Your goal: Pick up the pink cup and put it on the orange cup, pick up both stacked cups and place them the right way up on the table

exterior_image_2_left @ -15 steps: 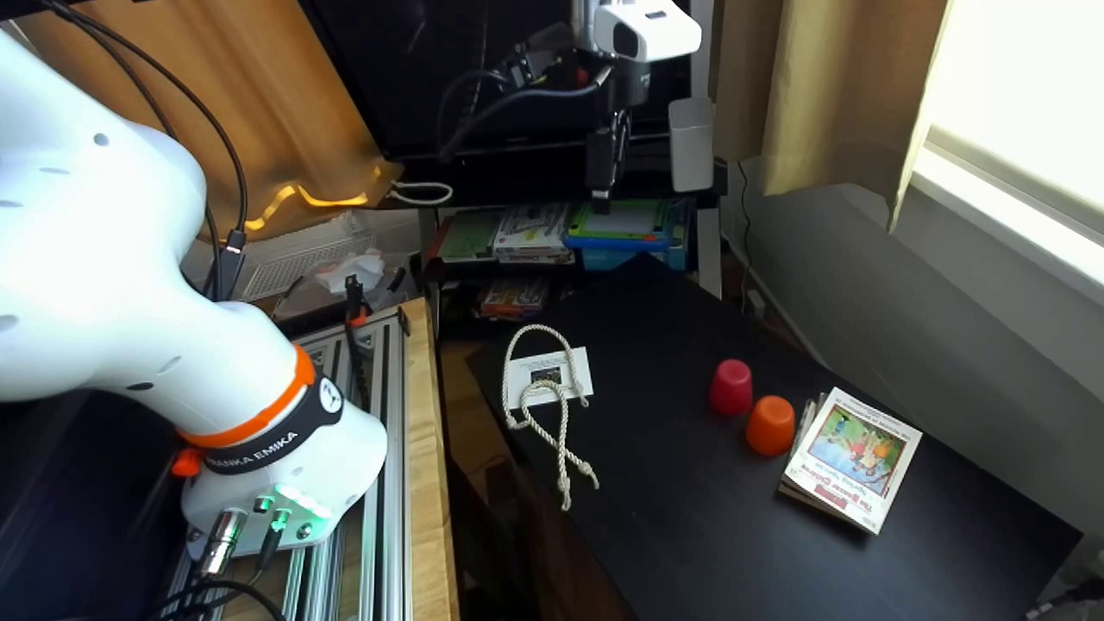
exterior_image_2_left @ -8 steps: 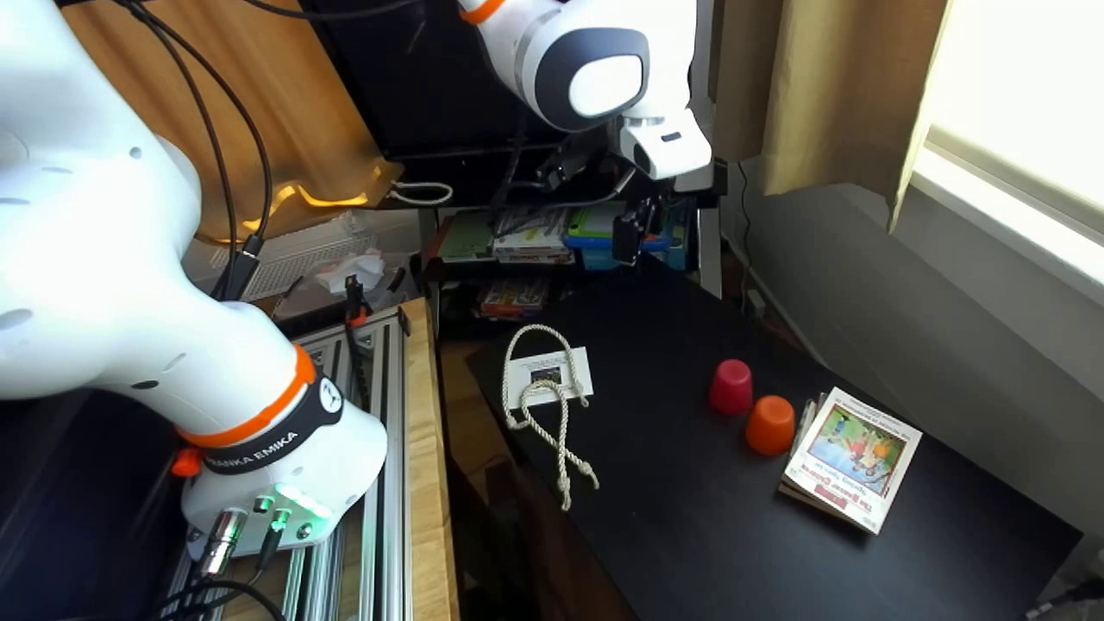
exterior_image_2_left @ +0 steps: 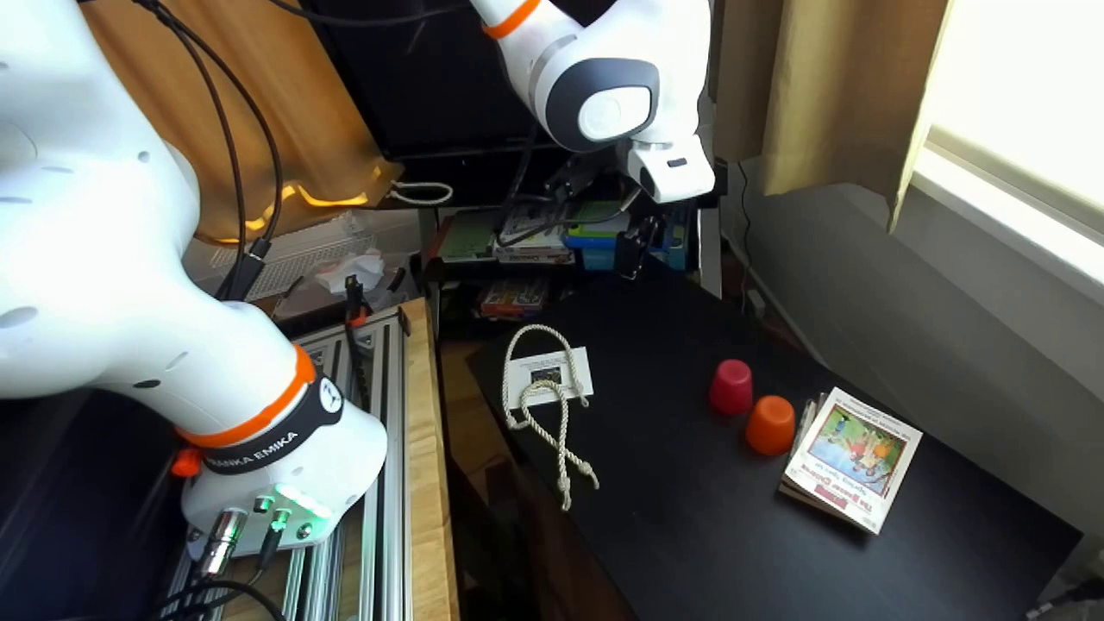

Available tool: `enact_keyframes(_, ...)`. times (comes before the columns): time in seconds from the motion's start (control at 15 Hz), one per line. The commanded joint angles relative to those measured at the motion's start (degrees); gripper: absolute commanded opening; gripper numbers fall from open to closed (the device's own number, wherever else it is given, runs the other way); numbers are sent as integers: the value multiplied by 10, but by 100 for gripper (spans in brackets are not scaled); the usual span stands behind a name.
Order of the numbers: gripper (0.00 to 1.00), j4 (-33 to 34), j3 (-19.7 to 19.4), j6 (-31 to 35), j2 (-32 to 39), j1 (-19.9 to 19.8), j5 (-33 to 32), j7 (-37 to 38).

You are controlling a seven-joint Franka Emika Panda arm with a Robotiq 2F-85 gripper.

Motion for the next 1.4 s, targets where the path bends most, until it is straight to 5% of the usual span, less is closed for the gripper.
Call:
enact_keyframes(0.0,100,52,-64,11,82,33,-29,51)
enact_keyframes(0.27,100,118,-102,73,184,46,-26,42)
enact_keyframes(0.67,100,229,-76,145,335,24,34,5)
enact_keyframes(1.33,100,388,-53,135,471,6,65,-48)
